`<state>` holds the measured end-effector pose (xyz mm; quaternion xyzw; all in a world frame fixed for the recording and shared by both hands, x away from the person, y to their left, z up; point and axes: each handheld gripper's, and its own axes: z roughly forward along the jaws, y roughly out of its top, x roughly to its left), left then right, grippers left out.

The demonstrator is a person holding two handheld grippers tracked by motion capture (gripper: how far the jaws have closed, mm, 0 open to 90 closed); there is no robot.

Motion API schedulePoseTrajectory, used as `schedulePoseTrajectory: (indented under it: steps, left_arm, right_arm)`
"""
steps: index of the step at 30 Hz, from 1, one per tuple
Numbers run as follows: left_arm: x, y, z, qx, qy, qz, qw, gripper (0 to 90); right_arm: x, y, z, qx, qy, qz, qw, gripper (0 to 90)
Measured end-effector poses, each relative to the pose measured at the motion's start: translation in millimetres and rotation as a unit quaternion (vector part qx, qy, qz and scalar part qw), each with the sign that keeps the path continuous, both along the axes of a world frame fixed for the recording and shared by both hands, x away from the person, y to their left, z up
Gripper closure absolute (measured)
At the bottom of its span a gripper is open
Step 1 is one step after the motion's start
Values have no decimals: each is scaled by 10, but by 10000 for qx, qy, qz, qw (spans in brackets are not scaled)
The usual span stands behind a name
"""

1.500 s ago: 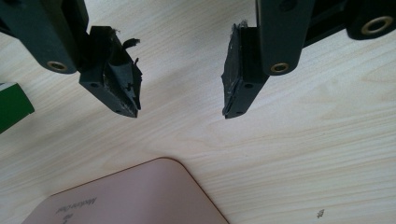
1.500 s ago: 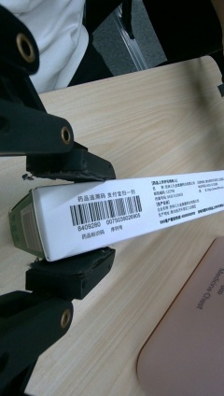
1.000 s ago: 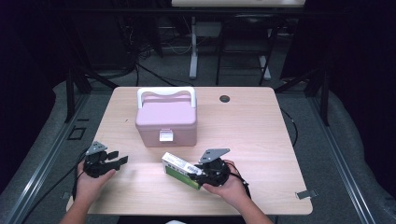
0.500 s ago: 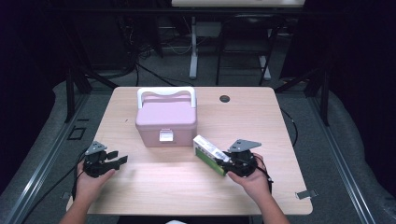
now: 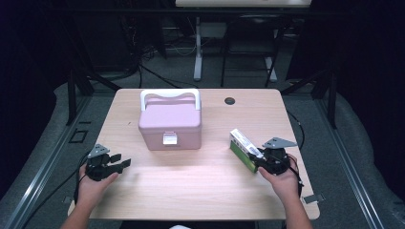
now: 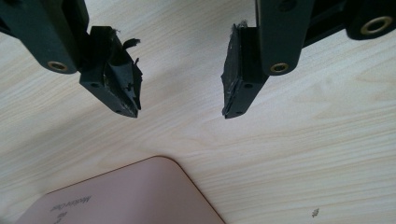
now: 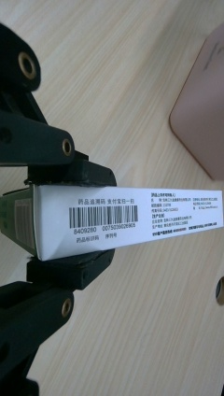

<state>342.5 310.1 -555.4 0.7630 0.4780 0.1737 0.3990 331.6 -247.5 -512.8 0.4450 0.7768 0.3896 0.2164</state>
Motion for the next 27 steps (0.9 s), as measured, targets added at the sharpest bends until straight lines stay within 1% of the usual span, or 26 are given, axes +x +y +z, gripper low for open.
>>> schedulePoseTrajectory:
  steps: [4, 6, 8, 13, 18, 20, 21, 23, 24, 25, 26, 27]
  left_arm:
    - [-1, 1, 3, -1, 0, -4, 10000, 468]
    - [-1, 2, 2, -6, -14, 11, 10000, 468]
    - [-1, 2, 1, -2, -11, 8, 10000, 468]
    - [-3, 3, 6, 0, 6, -12, 10000, 468]
    - [-3, -2, 5, 1, 19, -25, 10000, 468]
    - [-2, -3, 4, 8, 22, -34, 10000, 468]
    - [-4, -2, 9, 26, 47, -40, 10000, 468]
    - [-4, -3, 8, 22, 44, -41, 10000, 468]
    - [-3, -9, -1, -1, 1, -18, 10000, 467]
    - [-3, -9, -1, -1, 1, -18, 10000, 467]
    - [-4, -3, 8, 21, 57, -51, 10000, 467]
    - [-3, -5, 3, -6, 29, -42, 10000, 467]
  right_arm:
    - [-1, -138, -39, -42, 82, -98, 9999, 618]
    - [-5, -205, -47, 56, 119, -163, 9998, 618]
    - [-5, -259, -49, 26, 109, -165, 9998, 617]
    - [-19, -381, -63, 120, 196, -198, 9995, 615]
    - [-27, -483, -77, 101, 185, -207, 9996, 611]
    - [-30, -502, -89, 107, 224, -237, 9994, 608]
    - [-33, -515, -92, 98, 191, -228, 9995, 607]
    - [-37, -518, -92, 109, 211, -238, 9994, 605]
    - [-35, -508, -92, 105, 191, -215, 9995, 592]
    - [-35, -508, -92, 105, 191, -215, 9995, 592]
    - [-34, -503, -90, 113, 190, -206, 9995, 580]
    - [-36, -494, -77, 104, 166, -228, 9995, 551]
